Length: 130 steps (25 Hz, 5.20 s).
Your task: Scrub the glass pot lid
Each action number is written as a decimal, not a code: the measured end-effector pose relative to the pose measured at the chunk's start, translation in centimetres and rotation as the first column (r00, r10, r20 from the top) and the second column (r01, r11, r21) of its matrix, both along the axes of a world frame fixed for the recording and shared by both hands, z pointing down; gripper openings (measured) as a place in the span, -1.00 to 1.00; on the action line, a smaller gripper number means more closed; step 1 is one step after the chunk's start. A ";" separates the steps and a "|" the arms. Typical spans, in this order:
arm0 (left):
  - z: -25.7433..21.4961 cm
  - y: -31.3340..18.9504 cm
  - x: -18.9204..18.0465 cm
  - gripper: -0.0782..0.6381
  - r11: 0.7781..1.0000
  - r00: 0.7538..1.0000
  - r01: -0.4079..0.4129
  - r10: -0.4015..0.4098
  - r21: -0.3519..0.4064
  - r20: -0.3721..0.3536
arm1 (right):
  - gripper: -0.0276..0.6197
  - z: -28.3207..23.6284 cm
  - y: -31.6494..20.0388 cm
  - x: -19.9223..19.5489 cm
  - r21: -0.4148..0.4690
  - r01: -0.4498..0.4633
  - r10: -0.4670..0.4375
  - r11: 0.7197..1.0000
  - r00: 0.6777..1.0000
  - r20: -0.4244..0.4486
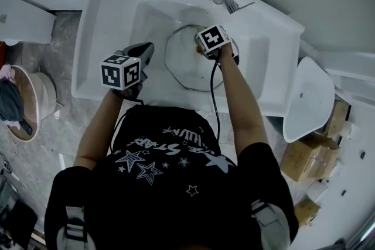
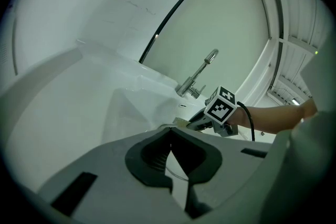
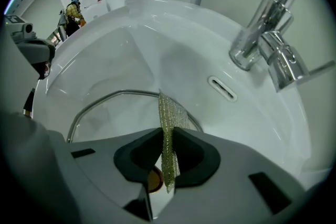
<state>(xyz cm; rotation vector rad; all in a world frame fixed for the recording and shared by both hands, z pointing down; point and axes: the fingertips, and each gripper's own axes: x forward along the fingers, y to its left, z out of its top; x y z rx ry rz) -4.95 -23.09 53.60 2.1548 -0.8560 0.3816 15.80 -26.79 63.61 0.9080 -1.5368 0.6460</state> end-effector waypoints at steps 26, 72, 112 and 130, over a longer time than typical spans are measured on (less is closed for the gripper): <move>-1.0 1.6 -1.1 -0.76 0.998 0.998 0.060 -0.060 0.013 -0.003 | -0.71 -1.8 2.5 -9.9 -0.017 0.204 -0.193 0.979 0.948 0.253; -2.4 9.1 2.5 -0.76 0.984 0.983 0.178 -0.178 0.009 0.041 | -0.70 -7.9 21.1 -4.2 0.100 0.594 -0.552 0.798 0.655 0.517; -1.4 5.2 1.8 -0.76 0.959 0.954 0.282 -0.280 -0.004 0.111 | -0.71 0.0 1.2 4.0 0.172 0.447 -0.479 0.878 0.838 0.261; -1.8 6.0 3.4 -0.76 0.983 0.981 0.182 -0.181 -0.003 0.075 | -0.70 -1.5 7.9 7.0 0.158 0.313 -0.346 0.936 0.896 0.278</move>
